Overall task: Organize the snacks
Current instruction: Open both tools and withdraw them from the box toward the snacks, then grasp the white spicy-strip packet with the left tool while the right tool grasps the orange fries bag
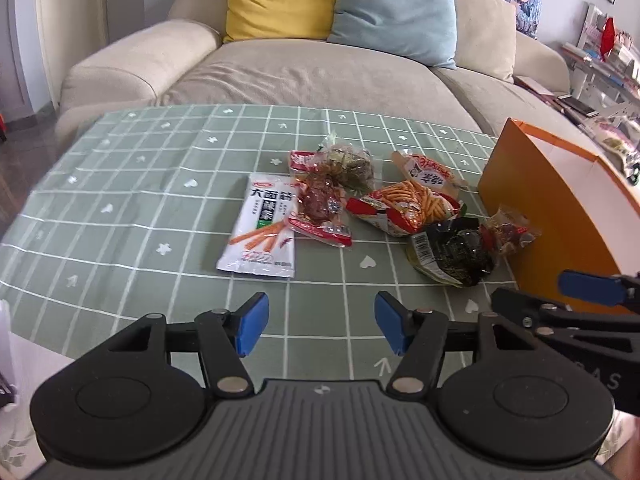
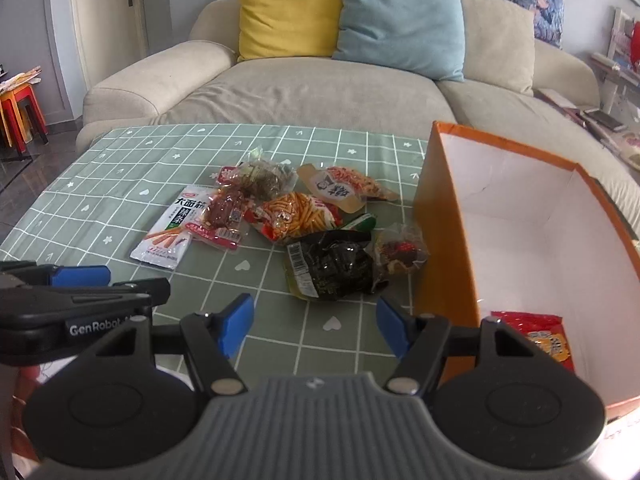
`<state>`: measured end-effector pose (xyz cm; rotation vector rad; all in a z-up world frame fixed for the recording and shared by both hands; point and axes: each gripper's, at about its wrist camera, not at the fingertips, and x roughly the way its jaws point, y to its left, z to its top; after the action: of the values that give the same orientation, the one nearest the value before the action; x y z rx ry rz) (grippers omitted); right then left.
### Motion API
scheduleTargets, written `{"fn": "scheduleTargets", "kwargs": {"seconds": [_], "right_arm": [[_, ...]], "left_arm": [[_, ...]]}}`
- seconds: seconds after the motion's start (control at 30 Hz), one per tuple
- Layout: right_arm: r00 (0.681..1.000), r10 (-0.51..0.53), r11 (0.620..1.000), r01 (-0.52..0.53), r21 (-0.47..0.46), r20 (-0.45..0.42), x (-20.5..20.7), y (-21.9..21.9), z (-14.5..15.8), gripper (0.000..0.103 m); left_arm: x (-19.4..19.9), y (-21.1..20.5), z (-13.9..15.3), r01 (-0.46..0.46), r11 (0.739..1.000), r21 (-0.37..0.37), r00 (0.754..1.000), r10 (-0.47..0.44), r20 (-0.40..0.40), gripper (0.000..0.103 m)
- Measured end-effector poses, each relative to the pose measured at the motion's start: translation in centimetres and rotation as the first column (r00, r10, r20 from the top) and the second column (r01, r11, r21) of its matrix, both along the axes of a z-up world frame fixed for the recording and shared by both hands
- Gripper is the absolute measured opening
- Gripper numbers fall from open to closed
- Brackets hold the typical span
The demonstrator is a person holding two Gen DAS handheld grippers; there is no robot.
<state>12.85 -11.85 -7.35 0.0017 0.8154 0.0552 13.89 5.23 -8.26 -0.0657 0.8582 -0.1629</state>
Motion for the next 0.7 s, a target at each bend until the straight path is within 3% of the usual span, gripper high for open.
{"fn": "scheduleTargets", "kwargs": {"seconds": [0.1,0.3,0.43,0.63,0.7], "right_arm": [[1.000,0.008,1.000,-0.008,0.012,-0.018,0.9,-0.1,-0.7,0.066],[0.999,0.031,0.999,-0.031,0.009,-0.034,3.0,0.1,-2.0,0.069],[0.999,0.039,0.999,-0.039,0.006,-0.027,4.9,0.4,-2.4,0.070],[0.999,0.043,0.999,-0.042,0.011,-0.011,7.8,0.6,-2.6,0.072],[0.999,0.052,0.999,-0.052,0.013,-0.013,8.9,0.9,-2.8,0.078]], "left_arm": [[0.8,0.5,-0.6,0.016,0.999,-0.052,1.000,-0.018,-0.021,0.080],[2.9,1.2,-1.2,0.004,0.999,0.054,1.000,-0.003,-0.014,0.082],[5.0,2.4,-1.5,-0.013,0.999,0.043,1.000,0.014,-0.016,0.089],[7.7,3.1,-2.5,0.007,0.998,0.057,1.000,-0.005,-0.024,0.089],[8.6,3.3,-3.0,0.025,0.998,0.064,0.999,-0.024,-0.031,0.089]]}}
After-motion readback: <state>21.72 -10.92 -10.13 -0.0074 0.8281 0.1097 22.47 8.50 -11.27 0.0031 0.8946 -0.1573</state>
